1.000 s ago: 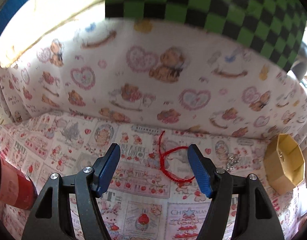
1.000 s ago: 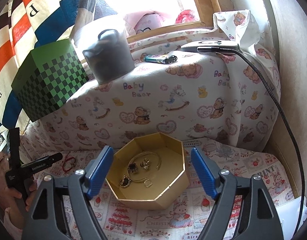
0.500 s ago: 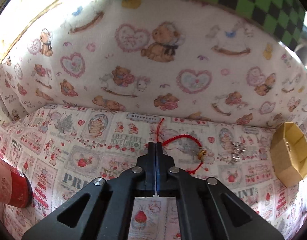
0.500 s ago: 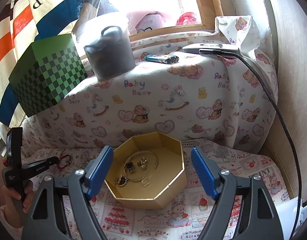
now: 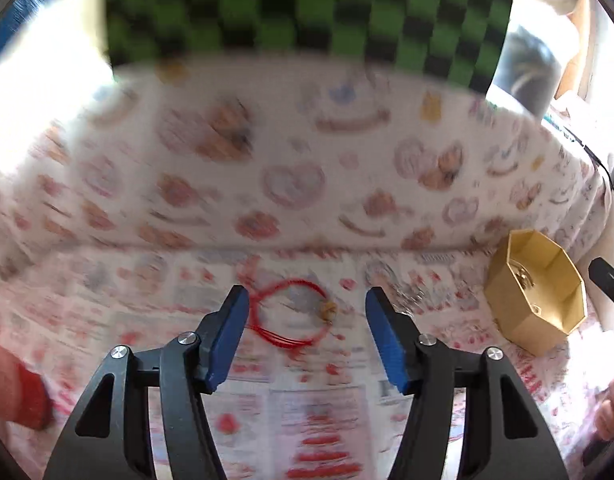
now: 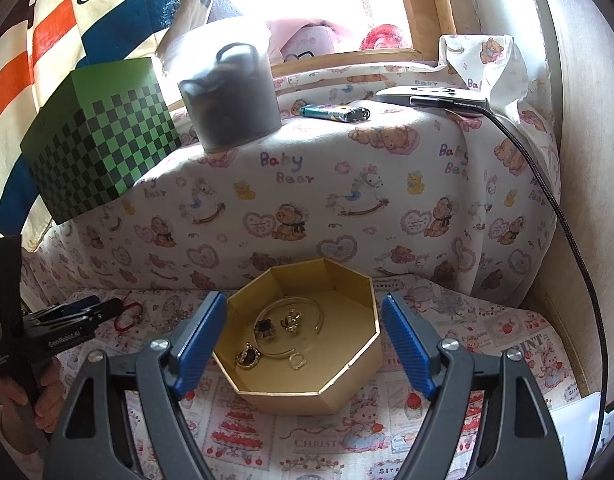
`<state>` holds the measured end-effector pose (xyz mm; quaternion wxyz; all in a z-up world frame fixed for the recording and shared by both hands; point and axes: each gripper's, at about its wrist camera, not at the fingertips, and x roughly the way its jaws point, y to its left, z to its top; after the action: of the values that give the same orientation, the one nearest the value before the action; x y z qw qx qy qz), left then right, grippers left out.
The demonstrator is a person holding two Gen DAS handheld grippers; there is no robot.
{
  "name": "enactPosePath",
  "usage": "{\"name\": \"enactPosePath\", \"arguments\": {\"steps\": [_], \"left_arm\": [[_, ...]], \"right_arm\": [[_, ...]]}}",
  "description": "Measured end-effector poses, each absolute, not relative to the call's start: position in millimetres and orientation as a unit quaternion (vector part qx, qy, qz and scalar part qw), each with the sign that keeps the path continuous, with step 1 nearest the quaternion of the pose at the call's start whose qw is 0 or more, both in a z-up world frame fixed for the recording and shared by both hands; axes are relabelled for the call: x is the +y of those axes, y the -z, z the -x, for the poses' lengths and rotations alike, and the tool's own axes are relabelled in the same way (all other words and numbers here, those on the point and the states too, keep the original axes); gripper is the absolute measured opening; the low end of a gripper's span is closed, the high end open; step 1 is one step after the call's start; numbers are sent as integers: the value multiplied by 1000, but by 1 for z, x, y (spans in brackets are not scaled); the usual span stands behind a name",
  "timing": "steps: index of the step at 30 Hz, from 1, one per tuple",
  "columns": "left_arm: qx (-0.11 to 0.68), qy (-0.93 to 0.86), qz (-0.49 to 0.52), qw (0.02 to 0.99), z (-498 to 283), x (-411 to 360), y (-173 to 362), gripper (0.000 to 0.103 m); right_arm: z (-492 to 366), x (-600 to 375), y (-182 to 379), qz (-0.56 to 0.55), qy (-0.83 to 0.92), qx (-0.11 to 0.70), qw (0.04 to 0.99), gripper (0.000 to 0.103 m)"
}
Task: Organize jewelry
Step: 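Move the left tool to the red string bracelet and grasp its bead, then grasp the silver chain with the right tool while the left tool lifts the bracelet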
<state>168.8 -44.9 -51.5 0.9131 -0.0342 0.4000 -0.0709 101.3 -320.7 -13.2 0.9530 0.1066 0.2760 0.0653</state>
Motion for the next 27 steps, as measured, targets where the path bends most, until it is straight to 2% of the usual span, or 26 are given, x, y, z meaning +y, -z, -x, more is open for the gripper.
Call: {"name": "enactPosePath", "arguments": {"steps": [2,3,5,8,11,15,23,27], "left_arm": [[416,77,49,905,-178,-50,58,41],[418,77,48,904,-183,-54,59,38],[426,76,30,901,-187,-63,63,23],[437,59,9,898,-191,-78,73,9],[418,51,-9,907,-184,-85,72,9],[392,55,21,918,-169,-73,57,9],[264,41,40,963,-136,-69,12,9],[284,56,33,957,-148,-77,17,9]], "right_arm": [[-102,-322,13,-108,-64,276,953,78],[-102,-322,13,-108,-65,277,953,78],[-104,-323,14,-106,-64,278,953,78],[-105,-322,14,-104,-63,279,953,78],[-104,-321,14,-100,-63,279,953,78],[-103,-319,12,-96,-67,275,954,78],[-80,-302,-12,-119,-128,276,945,78],[-84,-270,-23,-82,-137,285,945,78]]}}
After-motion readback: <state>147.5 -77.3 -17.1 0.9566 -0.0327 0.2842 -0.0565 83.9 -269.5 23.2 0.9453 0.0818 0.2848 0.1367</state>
